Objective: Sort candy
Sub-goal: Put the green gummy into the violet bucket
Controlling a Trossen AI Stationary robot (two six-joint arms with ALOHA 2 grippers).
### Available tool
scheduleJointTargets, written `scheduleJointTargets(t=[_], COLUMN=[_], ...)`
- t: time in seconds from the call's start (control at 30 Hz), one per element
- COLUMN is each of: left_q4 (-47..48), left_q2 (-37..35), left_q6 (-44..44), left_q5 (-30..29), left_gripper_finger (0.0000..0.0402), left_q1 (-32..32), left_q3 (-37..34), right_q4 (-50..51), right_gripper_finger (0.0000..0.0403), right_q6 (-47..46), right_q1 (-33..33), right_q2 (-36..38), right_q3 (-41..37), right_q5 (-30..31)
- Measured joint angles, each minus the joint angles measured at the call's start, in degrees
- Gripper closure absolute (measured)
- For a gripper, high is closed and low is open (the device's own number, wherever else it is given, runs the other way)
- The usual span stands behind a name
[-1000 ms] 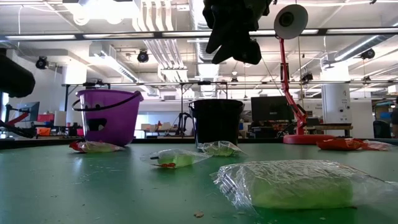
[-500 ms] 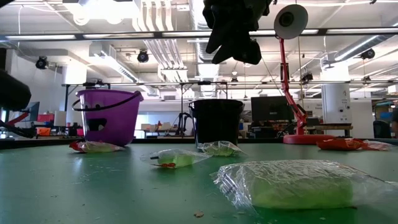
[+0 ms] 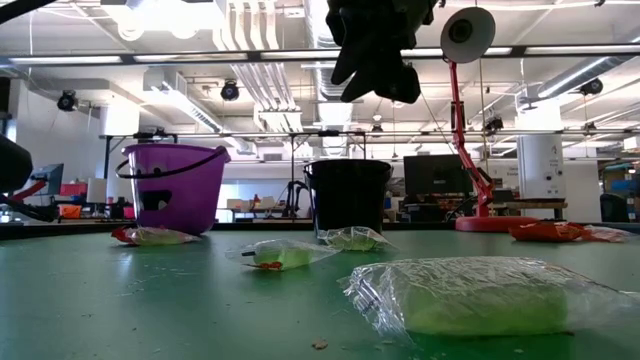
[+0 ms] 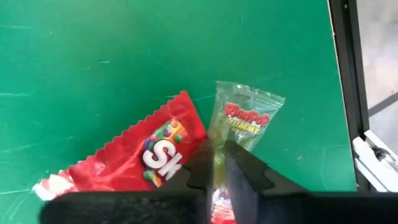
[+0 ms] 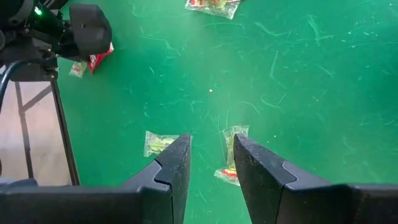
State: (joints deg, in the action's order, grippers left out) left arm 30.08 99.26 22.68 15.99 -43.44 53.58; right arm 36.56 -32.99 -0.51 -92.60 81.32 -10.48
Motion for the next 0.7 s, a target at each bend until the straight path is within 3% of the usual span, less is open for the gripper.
scheduleJointTargets(t=[0.33, 0.7], left_q4=[3.13, 14.9], left_q2=[0.18, -0.33], left_q6=[3.79, 7.02], left_q5=[-0.28, -3.17], left_gripper_finger=[0.04, 0.0401], left_q1=[-0.02, 0.0], left_q3=[3.75, 11.77], right_q4=[0.0, 1.46], right_gripper_finger=[0.0289, 0.0289], right_q6=[0.09, 0.69], right_q1=[0.0, -0.73], right_q2=[0.0, 2.1], right_q3=[0.0, 0.02], right_q5=[0.0, -1.95])
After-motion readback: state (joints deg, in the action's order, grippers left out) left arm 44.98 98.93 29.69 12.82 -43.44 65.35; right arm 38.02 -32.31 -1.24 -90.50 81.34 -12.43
